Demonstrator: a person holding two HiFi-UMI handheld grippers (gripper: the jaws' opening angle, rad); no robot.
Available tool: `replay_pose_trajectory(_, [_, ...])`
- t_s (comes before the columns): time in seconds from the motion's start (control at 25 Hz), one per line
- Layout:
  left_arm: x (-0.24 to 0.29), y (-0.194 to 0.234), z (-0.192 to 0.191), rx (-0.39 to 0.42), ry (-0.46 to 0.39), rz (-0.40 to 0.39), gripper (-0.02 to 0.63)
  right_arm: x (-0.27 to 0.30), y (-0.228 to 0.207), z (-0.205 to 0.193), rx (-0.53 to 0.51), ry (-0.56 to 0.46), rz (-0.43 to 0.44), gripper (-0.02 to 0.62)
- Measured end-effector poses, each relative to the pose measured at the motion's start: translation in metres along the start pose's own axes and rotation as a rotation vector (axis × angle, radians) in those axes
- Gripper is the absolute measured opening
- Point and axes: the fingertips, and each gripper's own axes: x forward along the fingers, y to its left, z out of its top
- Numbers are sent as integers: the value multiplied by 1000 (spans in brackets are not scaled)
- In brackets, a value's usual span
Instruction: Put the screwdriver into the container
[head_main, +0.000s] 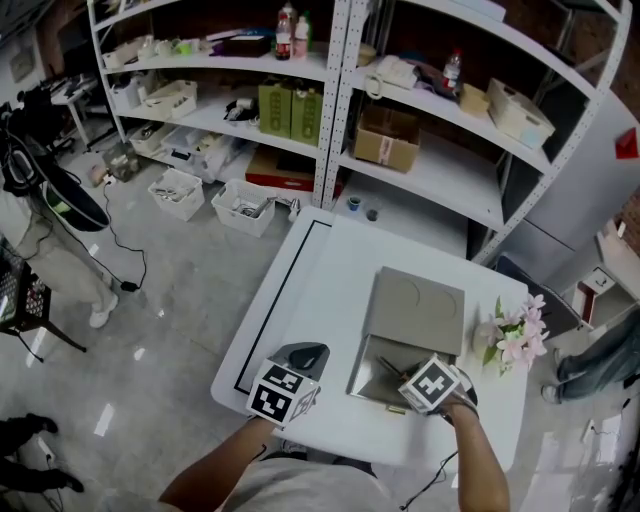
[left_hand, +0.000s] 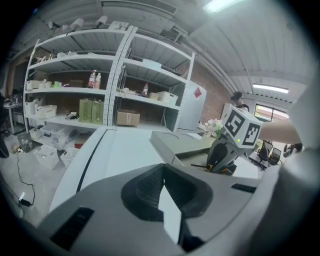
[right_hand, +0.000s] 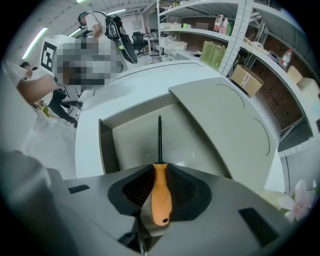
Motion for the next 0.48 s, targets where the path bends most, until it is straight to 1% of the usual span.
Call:
replay_pose_trajectory(0.2, [-3, 6, -2, -2, 0, -3, 6, 8, -7, -1, -14, 8, -19, 89])
replay_pose_trajectory(0.48, [-9, 11, -9, -6, 6, -14, 5, 5, -2, -2, 36, 14, 0, 100])
